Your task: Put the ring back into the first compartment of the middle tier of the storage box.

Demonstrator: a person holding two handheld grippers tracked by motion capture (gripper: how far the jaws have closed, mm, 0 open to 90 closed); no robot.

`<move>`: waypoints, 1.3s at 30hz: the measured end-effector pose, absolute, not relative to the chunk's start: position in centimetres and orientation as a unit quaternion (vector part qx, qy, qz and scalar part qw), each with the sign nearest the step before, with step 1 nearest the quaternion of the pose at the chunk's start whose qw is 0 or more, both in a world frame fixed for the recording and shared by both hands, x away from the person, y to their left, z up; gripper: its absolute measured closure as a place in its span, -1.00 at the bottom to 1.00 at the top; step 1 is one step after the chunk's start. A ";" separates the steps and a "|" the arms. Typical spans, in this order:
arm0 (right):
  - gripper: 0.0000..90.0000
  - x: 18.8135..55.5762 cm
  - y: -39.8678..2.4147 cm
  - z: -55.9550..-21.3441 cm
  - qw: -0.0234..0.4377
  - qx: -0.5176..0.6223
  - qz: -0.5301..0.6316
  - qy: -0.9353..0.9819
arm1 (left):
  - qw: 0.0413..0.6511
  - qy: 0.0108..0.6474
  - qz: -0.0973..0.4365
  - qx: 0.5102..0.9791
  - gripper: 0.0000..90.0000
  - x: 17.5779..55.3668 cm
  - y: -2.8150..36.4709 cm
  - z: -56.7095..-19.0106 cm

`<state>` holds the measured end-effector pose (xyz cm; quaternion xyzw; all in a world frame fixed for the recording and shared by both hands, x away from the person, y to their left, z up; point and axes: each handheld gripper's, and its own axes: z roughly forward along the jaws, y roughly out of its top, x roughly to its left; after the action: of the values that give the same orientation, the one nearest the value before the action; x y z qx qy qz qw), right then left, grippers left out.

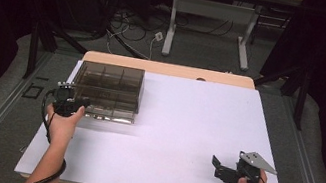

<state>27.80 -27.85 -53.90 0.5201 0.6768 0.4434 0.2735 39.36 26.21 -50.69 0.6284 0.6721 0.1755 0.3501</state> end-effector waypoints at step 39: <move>-1.00 27.7 -28.0 -53.9 0.272 0.522 0.444 0.676 | 0.442 0.612 0.186 0.629 -0.87 36.9 24.6 -47.0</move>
<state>27.66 -28.02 -53.91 0.5223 0.6757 0.4436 0.2719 36.89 24.56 -47.02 0.6294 0.6116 0.1864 0.4415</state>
